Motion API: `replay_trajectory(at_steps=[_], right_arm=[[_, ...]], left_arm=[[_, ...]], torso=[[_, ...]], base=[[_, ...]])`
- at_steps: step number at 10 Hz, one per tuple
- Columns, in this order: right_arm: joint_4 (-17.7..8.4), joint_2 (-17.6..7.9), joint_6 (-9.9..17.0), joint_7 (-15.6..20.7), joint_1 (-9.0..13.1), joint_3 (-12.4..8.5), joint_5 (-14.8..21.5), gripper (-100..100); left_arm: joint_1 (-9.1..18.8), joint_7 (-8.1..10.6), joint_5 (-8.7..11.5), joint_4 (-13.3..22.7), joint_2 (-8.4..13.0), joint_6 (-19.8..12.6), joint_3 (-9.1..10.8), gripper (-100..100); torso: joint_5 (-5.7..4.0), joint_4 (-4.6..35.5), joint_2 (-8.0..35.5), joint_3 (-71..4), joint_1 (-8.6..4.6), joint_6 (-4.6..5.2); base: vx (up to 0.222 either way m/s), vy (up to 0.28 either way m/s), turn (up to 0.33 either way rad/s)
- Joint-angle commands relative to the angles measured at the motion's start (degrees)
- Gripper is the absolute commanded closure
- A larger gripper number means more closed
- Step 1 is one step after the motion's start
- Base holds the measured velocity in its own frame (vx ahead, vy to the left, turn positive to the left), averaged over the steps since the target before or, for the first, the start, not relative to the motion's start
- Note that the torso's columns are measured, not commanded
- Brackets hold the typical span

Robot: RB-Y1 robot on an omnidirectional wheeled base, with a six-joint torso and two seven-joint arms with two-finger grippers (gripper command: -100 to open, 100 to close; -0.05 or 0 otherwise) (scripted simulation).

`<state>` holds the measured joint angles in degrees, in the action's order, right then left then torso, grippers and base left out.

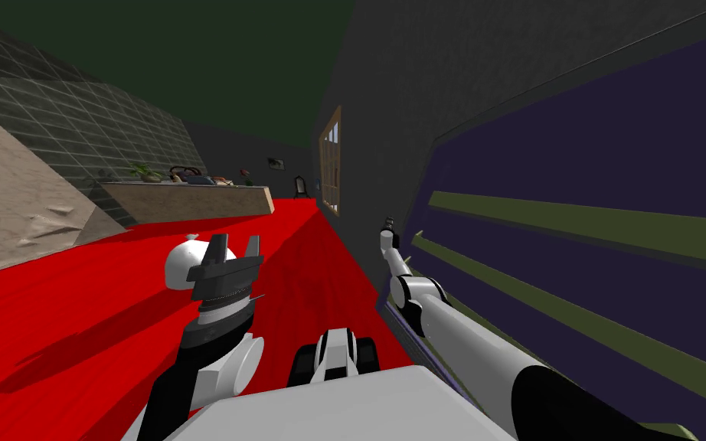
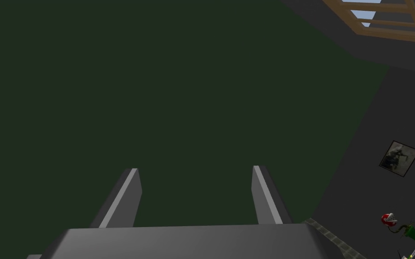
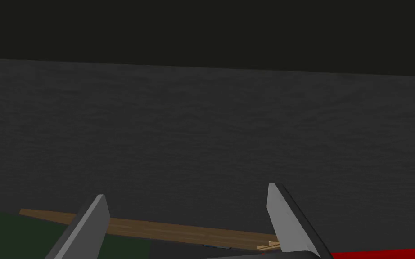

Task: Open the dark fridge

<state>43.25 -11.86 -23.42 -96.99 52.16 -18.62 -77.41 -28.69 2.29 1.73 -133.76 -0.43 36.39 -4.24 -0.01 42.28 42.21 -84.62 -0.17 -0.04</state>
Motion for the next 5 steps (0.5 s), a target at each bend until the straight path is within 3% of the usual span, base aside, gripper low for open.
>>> replay_trajectory(at_steps=[1, 2, 5], right_arm=[[2.8, 0.9, 2.3, 3.8, 0.2, -0.8, -1.6, -100], [3.2, 0.6, 4.8, 5.5, 2.3, 0.2, -2.7, -100], [3.6, 0.3, 8.3, 8.4, 4.2, 1.3, -3.9, -100]], left_arm=[[0.0, 0.00, 0.0, 0.0, 0.0, 0.0, 0.01, 0], [0.0, 0.00, 0.0, 0.0, 0.0, 0.0, 0.00, 0], [0.0, 0.00, 0.0, 0.0, 0.0, 0.0, 0.00, 0]], torso=[[-0.10, 0.0, 0.1, 0.0, -0.10, 0.08], [0.00, 0.0, 0.1, 0.1, 0.23, 0.07], [0.16, 0.1, 0.0, 0.0, 0.45, 0.05]], base=[[-0.005, -0.085, -0.014], [0.006, -0.189, 0.081], [0.020, -0.085, -0.002]])
